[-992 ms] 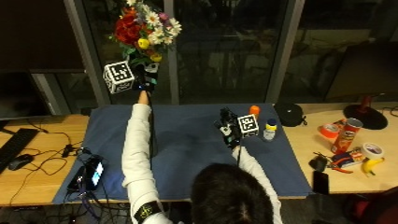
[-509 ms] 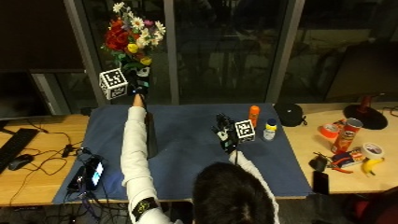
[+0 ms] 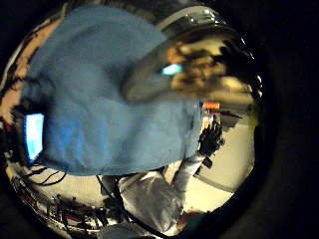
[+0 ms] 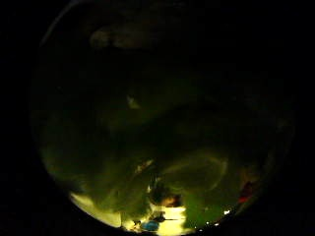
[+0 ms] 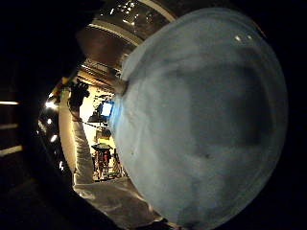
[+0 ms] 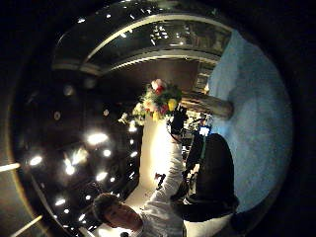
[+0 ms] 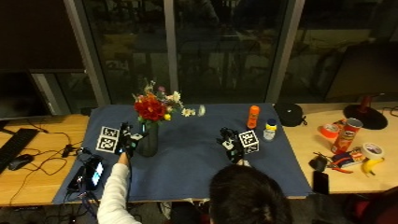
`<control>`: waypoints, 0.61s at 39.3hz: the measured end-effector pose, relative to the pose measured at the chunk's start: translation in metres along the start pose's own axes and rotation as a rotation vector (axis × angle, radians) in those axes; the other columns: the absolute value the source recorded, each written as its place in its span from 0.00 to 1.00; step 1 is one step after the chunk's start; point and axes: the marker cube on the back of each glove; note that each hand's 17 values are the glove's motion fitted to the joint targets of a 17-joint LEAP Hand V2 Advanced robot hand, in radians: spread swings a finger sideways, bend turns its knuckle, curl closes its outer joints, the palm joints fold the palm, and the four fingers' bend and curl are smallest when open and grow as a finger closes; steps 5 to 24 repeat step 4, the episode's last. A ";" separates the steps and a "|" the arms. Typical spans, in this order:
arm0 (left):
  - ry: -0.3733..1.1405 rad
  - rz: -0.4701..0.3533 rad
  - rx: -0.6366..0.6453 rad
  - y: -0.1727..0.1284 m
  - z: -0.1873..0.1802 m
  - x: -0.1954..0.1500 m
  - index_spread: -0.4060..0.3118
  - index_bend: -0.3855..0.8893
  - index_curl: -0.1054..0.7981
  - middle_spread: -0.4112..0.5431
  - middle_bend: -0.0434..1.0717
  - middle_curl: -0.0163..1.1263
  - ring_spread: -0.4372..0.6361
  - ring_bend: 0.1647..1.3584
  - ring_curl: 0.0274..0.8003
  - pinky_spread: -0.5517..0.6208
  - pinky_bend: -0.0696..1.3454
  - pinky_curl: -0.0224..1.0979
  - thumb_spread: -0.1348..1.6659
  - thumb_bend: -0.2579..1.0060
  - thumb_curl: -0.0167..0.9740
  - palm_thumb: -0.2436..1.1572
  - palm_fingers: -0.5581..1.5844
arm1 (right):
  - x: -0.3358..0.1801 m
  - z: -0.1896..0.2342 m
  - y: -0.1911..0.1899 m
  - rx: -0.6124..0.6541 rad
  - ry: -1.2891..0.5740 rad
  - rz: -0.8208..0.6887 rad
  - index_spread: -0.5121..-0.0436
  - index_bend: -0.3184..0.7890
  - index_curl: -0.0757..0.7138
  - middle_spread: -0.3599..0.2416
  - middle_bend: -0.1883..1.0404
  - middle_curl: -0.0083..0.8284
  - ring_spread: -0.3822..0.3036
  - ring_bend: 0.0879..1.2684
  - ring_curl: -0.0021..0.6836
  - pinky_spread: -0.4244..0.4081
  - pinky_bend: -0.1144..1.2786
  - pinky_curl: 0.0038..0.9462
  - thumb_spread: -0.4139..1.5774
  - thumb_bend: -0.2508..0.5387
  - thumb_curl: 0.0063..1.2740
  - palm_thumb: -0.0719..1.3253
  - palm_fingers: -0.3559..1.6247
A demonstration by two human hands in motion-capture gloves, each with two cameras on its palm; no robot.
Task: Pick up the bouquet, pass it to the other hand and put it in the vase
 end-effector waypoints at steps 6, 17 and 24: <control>0.027 -0.008 -0.030 0.020 0.003 -0.029 0.65 0.29 0.45 0.68 0.19 0.32 0.65 0.31 0.41 0.71 0.32 0.32 0.50 0.20 0.62 0.62 0.13 | 0.021 -0.009 -0.005 0.029 0.058 0.055 0.29 0.42 0.40 0.48 0.36 0.44 0.42 0.31 0.43 0.63 0.38 0.34 0.76 0.32 0.37 0.59 0.30; 0.027 -0.008 -0.030 0.020 0.003 -0.029 0.65 0.29 0.45 0.68 0.19 0.32 0.65 0.31 0.41 0.71 0.32 0.32 0.50 0.20 0.62 0.62 0.13 | 0.021 -0.009 -0.005 0.029 0.058 0.055 0.29 0.42 0.40 0.48 0.36 0.44 0.42 0.31 0.43 0.63 0.38 0.34 0.76 0.32 0.37 0.59 0.30; 0.027 -0.008 -0.030 0.020 0.003 -0.029 0.65 0.29 0.45 0.68 0.19 0.32 0.65 0.31 0.41 0.71 0.32 0.32 0.50 0.20 0.62 0.62 0.13 | 0.021 -0.009 -0.005 0.029 0.058 0.055 0.29 0.42 0.40 0.48 0.36 0.44 0.42 0.31 0.43 0.63 0.38 0.34 0.76 0.32 0.37 0.59 0.30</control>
